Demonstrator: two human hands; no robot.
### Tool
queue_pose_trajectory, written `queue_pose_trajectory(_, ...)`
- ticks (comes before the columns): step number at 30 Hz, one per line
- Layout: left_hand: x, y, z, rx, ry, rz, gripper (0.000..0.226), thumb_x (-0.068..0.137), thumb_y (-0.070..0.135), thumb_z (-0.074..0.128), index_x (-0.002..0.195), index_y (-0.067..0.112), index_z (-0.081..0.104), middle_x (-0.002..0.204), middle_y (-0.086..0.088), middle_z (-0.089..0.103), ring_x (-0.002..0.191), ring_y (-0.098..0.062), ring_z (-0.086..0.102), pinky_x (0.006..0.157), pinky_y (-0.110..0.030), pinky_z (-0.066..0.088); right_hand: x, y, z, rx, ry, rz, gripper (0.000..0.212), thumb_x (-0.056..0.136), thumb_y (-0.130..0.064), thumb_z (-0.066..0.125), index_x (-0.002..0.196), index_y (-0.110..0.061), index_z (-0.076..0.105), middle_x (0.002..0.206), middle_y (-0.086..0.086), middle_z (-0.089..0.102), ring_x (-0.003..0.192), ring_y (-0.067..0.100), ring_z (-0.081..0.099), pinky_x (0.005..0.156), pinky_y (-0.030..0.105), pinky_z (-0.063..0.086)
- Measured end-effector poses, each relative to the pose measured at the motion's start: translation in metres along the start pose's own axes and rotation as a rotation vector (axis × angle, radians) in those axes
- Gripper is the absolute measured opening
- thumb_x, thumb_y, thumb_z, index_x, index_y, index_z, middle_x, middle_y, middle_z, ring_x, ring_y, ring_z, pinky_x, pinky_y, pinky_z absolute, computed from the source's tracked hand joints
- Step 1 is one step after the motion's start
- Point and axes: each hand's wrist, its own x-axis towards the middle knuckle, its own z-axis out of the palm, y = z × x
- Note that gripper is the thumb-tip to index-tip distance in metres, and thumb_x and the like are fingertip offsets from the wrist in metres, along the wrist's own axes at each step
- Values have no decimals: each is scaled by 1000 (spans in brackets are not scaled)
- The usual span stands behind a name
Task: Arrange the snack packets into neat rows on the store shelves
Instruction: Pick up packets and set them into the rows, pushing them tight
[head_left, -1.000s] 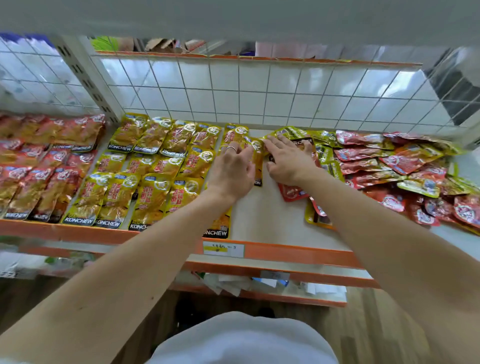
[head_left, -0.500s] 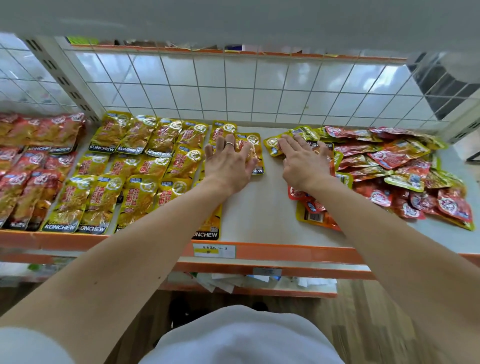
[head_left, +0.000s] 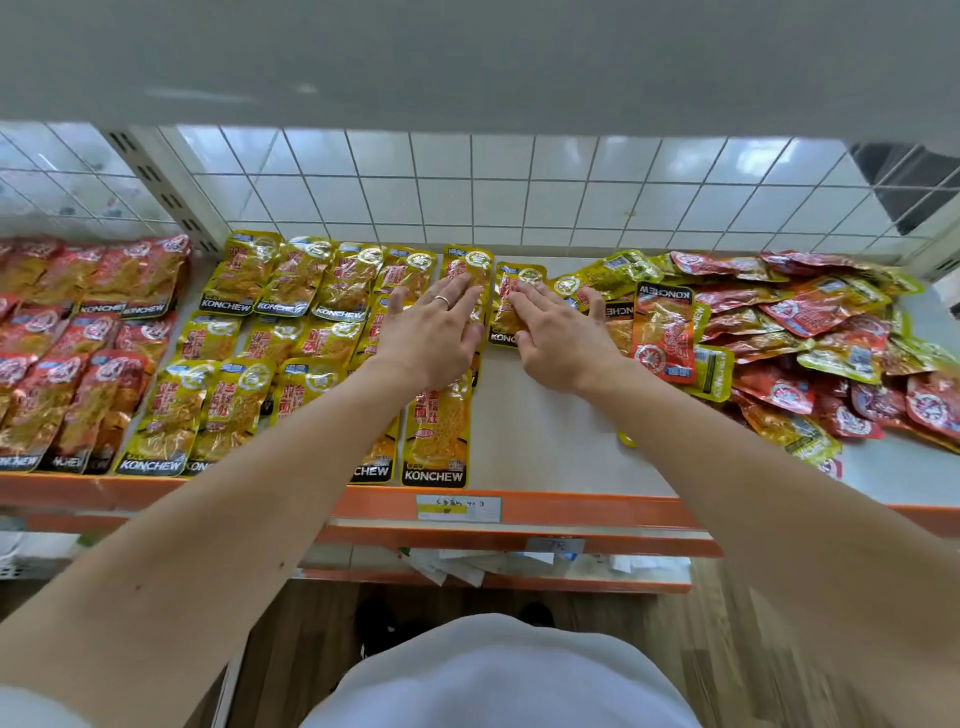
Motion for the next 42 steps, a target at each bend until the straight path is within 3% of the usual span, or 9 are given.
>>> queue_pose_trajectory(11, -6, -5, 6, 3, -16, -17, 58, 106, 49, 16, 160, 30, 6, 168, 12, -1, 155, -14, -3, 120, -55, -1, 19, -4, -7, 6, -70, 57, 62, 99, -18, 33, 158, -19, 17, 168, -5, 6, 153, 13, 8, 119, 56, 1)
queue_pose_trajectory(18, -15, -8, 7, -48, 26, -1, 59, 106, 51, 19, 160, 29, 14, 168, 11, 3, 155, -16, -1, 120, -55, 1, 21, -11, -8, -5, -66, 80, 64, 97, -16, 32, 159, -19, 17, 168, -4, 6, 154, 13, 6, 119, 57, 1)
queue_pose_trajectory(26, -20, 17, -5, -87, 143, 64, 60, 104, 47, 33, 158, 23, 23, 168, 7, 10, 154, -17, 5, 119, -52, 4, -34, -1, -24, 158, 218, 66, 53, 100, -28, 42, 153, -26, 35, 164, -5, 23, 151, 11, 17, 115, 52, 11)
queue_pose_trajectory(34, -9, 82, -6, -54, 140, 255, 65, 99, 51, 43, 156, 24, 28, 167, 6, 18, 152, -19, 15, 119, -49, 11, -114, 76, -35, 191, 314, 322, 53, 99, -27, 48, 151, -26, 39, 163, -5, 27, 150, 12, 20, 115, 47, 8)
queue_pose_trajectory(37, 1, 105, -8, -68, 126, 284, 61, 98, 43, 47, 154, 22, 33, 165, 5, 23, 151, -21, 20, 118, -47, 15, -129, 96, -36, 183, 307, 395, 53, 99, -28, 49, 151, -26, 39, 162, -4, 28, 150, 13, 20, 113, 45, 11)
queue_pose_trajectory(40, 18, 115, -12, -109, 100, 238, 57, 97, 32, 48, 152, 17, 37, 162, 0, 32, 148, -25, 26, 117, -46, 21, -128, 103, -42, 183, 264, 382, 57, 97, -19, 51, 152, -28, 35, 162, -3, 28, 149, 17, 21, 109, 45, 16)
queue_pose_trajectory(42, 33, 119, -18, -114, 70, 207, 57, 99, 30, 45, 153, 15, 35, 161, -3, 34, 147, -27, 29, 117, -45, 21, -119, 103, -51, 62, 168, 267, 75, 89, -4, 49, 154, -34, 27, 165, -4, 19, 150, 20, 16, 109, 51, 20)
